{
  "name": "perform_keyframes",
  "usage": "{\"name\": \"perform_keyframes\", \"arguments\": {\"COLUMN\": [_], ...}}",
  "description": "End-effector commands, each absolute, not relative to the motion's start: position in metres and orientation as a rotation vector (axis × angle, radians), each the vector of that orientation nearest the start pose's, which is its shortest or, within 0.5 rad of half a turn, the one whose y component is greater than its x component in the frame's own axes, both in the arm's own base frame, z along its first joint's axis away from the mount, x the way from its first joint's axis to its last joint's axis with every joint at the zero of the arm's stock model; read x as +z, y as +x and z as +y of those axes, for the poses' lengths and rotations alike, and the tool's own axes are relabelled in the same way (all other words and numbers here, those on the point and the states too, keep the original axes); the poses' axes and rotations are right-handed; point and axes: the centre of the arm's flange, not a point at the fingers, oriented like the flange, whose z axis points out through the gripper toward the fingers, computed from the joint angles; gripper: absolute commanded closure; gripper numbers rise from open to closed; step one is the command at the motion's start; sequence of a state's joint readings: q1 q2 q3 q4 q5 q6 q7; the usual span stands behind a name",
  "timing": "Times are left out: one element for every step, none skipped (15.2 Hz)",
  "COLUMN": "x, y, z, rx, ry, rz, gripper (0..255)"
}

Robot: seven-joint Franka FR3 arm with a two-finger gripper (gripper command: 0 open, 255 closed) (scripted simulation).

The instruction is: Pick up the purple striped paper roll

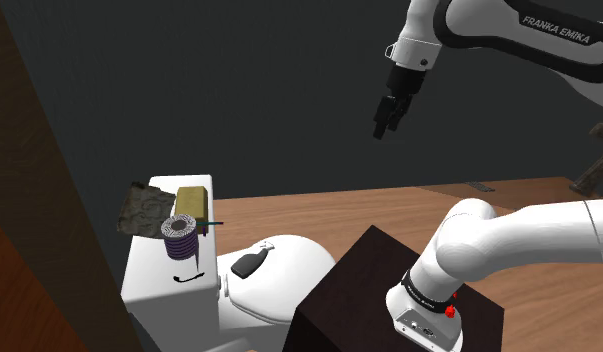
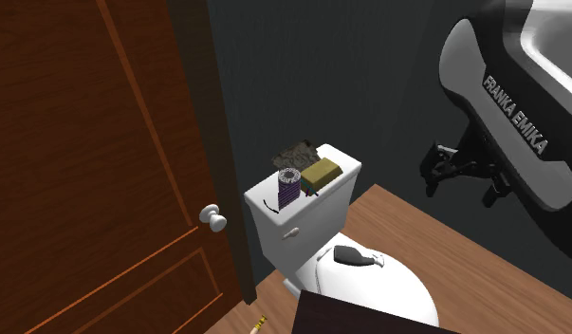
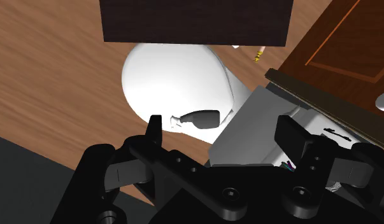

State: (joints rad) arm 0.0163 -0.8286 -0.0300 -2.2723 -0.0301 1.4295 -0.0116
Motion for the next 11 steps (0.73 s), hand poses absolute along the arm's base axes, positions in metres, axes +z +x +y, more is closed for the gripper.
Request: {"name": "perform_keyframes", "arguments": {"x": [0.629,0.622,0.615,0.608,0.601,0.593,0.586,0.579,0.572,0.564,0.557], "y": [0.28,0.288,0.295,0.303,0.311,0.319,0.326,0.334,0.341,0.349,0.356], "z": [-0.011,-0.003,0.004,0.012,0.02,0.028,0.036,0.044,0.052,0.061,0.069], "rx": [0.023,0.023,0.023,0.022,0.022,0.022,0.022,0.022,0.022,0.021,0.021], "ry": [-3.149,-3.149,-3.149,-3.15,-3.15,-3.15,-3.15,-3.15,-3.15,-3.149,-3.149], "rz": [-0.006,-0.017,-0.027,-0.038,-0.049,-0.059,-0.07,-0.081,-0.091,-0.102,-0.113], "gripper": [0,0,0,0,0,0,0,0,0,0,0]}}
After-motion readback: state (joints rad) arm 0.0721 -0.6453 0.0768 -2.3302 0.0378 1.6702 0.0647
